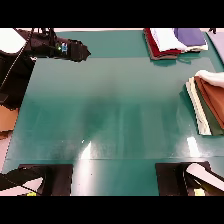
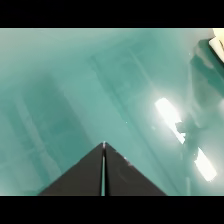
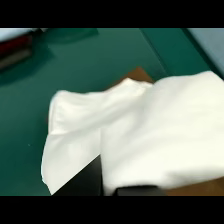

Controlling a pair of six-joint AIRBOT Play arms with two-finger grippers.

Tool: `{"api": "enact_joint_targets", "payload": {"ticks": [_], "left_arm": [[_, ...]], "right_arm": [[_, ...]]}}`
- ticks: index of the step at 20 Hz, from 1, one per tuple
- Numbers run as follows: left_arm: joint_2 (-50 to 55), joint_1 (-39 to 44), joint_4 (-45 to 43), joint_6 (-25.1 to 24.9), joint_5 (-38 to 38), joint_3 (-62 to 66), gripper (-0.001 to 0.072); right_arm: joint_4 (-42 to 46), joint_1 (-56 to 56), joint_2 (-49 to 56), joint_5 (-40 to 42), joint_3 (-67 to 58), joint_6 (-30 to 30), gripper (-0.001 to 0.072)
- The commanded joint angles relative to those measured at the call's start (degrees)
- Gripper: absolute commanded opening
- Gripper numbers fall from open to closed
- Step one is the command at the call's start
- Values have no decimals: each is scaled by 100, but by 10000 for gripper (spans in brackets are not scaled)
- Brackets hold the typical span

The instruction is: Fold the shirts.

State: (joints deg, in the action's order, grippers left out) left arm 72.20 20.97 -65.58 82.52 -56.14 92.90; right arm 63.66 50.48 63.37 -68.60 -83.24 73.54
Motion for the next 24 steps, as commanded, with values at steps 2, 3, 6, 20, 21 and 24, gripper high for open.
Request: {"api": "enact_joint_targets", "payload": {"ticks": [2, 3, 6, 20, 21, 24], "left_arm": [[4, -2, -2, -52, -17, 0, 20], [4, -2, -2, -52, -35, 0, 20], [4, -2, -2, -57, -101, 0, 20], [4, -2, -37, -52, -138, 0, 20], [4, -2, -92, -52, -142, 0, 20], [4, -2, -146, -48, -140, 0, 20]], "right_arm": [[1311, 177, -566, -599, 1303, -20, 27], [1569, 175, -656, -682, 1558, -20, 99], [2258, 175, -898, -704, 2057, -13, 583], [-1152, -334, -1182, -157, 365, 461, 597], [-1239, -675, -1180, -140, 444, 459, 596], [-1246, -1698, -1178, -136, 723, 450, 594]]}}
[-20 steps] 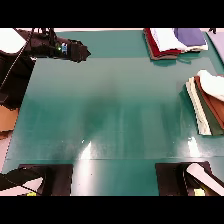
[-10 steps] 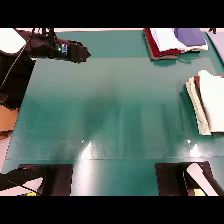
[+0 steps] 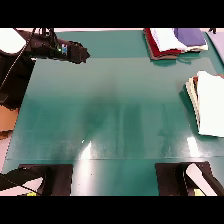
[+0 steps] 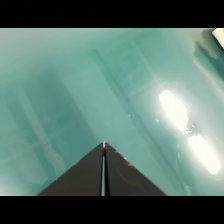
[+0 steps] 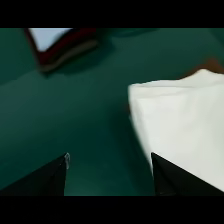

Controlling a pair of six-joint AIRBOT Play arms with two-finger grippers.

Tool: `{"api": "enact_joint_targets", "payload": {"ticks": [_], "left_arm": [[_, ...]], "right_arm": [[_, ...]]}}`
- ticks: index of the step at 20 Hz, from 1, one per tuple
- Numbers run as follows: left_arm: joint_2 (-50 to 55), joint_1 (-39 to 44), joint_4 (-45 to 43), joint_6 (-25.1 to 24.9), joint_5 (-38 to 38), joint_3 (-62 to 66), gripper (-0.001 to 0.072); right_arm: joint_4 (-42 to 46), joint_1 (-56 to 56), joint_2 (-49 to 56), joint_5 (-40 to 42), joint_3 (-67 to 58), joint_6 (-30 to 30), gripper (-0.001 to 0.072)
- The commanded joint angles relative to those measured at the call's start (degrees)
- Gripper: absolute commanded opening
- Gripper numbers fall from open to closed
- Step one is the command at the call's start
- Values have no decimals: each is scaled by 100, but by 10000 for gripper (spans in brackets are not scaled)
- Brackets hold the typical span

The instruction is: Fold the shirts.

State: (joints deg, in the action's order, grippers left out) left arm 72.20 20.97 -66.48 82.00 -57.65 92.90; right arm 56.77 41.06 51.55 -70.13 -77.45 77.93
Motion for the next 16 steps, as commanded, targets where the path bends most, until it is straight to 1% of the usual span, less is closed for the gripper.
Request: {"api": "enact_joint_targets", "payload": {"ticks": [1, 2, 5, 6, 7, 8, 16], "left_arm": [[4, -2, -44, 4, 22, 0, 20], [4, -2, -42, 4, 22, 0, 21], [4, -2, -42, 4, 20, 0, 21], [4, -2, -39, 4, 20, 0, 20], [4, -2, -42, 4, 20, 0, 20], [4, -2, -42, 4, 20, 0, 20], [4, -2, -42, 4, 20, 0, 20]], "right_arm": [[-560, -1095, 2, 68, 236, 7, 593], [-562, -1377, 2, 131, 315, 4, 575], [-557, -2105, 2, 308, 538, -2, 195], [-560, -2280, 2, 356, 590, -15, 31], [-557, -2415, 7, 404, 608, -103, 16], [-557, -2520, 4, 457, 608, -199, 16], [-560, -2634, 4, 551, 608, -210, 16]]}}
